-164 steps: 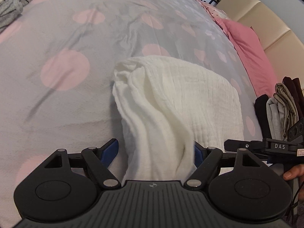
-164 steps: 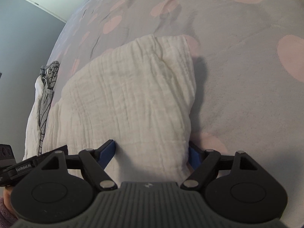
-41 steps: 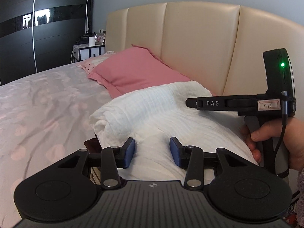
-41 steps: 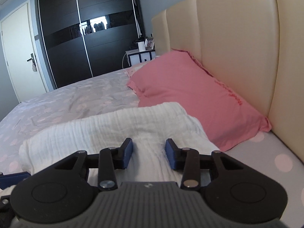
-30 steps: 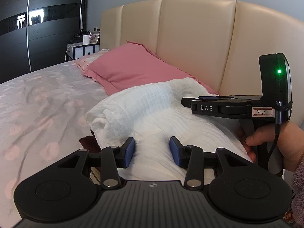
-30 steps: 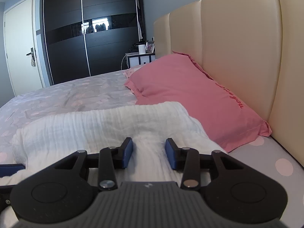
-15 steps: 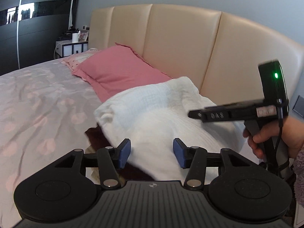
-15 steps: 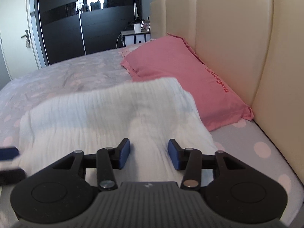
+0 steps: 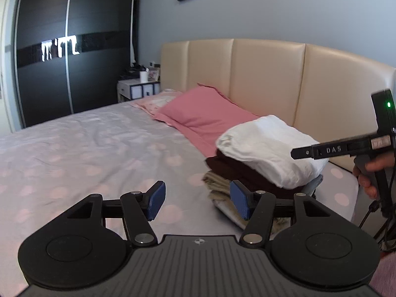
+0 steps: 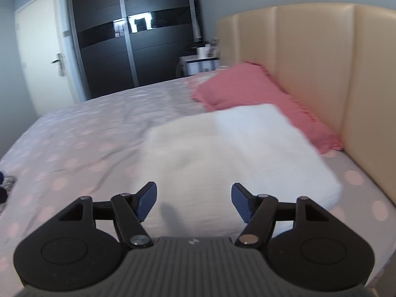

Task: Fold clothes

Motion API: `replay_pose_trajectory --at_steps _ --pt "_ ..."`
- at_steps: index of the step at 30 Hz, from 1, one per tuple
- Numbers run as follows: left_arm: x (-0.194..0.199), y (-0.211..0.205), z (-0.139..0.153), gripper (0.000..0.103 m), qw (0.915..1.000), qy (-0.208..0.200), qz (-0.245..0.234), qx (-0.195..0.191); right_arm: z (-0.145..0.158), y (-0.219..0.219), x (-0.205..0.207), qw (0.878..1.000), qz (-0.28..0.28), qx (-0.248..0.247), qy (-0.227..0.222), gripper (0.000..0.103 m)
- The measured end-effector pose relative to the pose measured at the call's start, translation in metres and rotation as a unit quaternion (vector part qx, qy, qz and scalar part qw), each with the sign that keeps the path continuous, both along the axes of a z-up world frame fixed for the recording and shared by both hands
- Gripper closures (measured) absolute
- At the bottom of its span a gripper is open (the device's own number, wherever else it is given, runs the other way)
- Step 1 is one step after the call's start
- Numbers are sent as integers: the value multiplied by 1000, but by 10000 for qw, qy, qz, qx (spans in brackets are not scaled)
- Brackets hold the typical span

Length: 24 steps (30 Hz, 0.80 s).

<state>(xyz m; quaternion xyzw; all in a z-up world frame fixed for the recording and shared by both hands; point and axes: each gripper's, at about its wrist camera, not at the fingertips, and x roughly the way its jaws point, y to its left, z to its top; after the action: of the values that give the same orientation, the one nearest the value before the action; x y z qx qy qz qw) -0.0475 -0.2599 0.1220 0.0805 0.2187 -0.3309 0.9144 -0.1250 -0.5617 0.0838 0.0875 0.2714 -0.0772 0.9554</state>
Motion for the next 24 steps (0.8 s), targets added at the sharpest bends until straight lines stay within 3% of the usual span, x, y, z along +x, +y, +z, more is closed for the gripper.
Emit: replay_pose_trajectory --at_steps 3,6,14,19,24 --pt "-24 42 10 36 9990 -180 398 -79 21 49 -2 9991 418 29 -116 23" --pt "-44 77 14 36 9970 -232 725 -124 36 101 -3 9949 976 45 -233 19" --pt "-95 150 2 28 9821 -845 1680 -141 33 226 -16 9837 1709 -96 -548 14" --pt "-98 176 -26 27 9746 -837 2069 -200 8 284 -32 9836 1667 -27 -691 14" --pt "-88 195 -61 26 9646 -605 2558 -228 -29 313 -53 9890 1131 -63 -953 13"
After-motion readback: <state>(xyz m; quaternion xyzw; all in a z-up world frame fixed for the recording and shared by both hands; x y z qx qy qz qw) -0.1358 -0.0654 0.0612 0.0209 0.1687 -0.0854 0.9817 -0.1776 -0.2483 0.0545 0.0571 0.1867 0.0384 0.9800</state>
